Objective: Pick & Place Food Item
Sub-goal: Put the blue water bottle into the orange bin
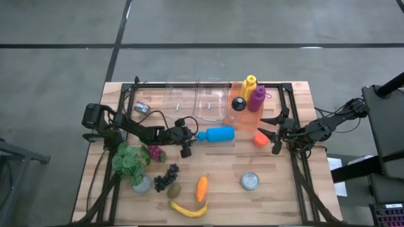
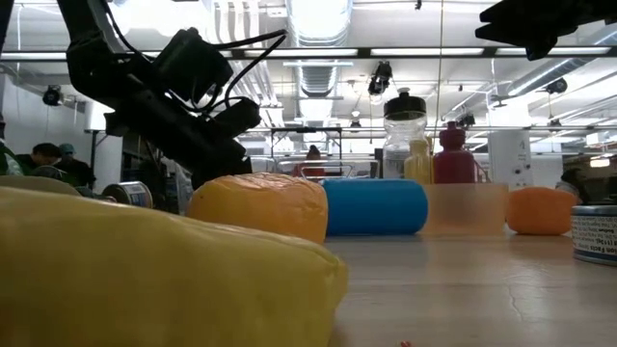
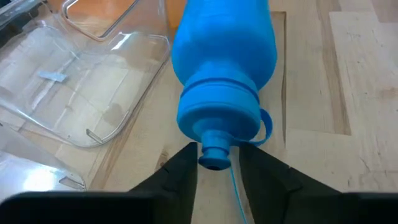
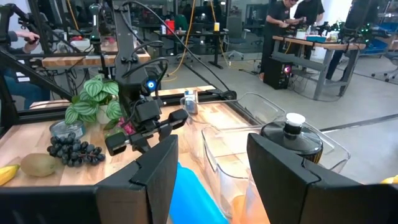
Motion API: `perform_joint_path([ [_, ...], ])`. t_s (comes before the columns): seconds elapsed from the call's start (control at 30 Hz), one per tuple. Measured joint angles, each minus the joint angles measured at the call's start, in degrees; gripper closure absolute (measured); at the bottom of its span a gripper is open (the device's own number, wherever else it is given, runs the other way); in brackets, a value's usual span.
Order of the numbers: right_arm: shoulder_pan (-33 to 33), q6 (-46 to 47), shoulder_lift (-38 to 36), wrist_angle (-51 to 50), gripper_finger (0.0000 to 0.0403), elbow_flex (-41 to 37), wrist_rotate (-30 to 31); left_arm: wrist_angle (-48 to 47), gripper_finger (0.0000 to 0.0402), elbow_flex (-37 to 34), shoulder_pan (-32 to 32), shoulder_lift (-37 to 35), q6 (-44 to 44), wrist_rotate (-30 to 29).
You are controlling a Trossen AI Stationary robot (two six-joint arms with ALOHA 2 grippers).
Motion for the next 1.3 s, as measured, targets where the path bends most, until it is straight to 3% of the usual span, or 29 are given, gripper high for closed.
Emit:
perform_joint_path([
  [0.4,0.0,-0.06,0.0,0.0,0.0213,0.0,0.01,0.24,0.0295,0.0,-0.02,0.0,-0.44,0.02],
  [0.7,0.0,-0.04,0.01,0.0,0.0213,0.0,0.0,0.24,0.0351,0.0,-0.02,-0.02,-1.09,0.02],
  [1.03,0.0,-0.06,0.02,0.01,0.0213,0.0,0.0,0.45,0.0358,0.02,-0.12,-0.05,-1.55,0.13],
  [1.3,0.0,0.02,0.04,0.0,0.0213,0.0,0.0,-1.49,0.0364,0.03,-1.07,-4.34,-4.13,0.24],
])
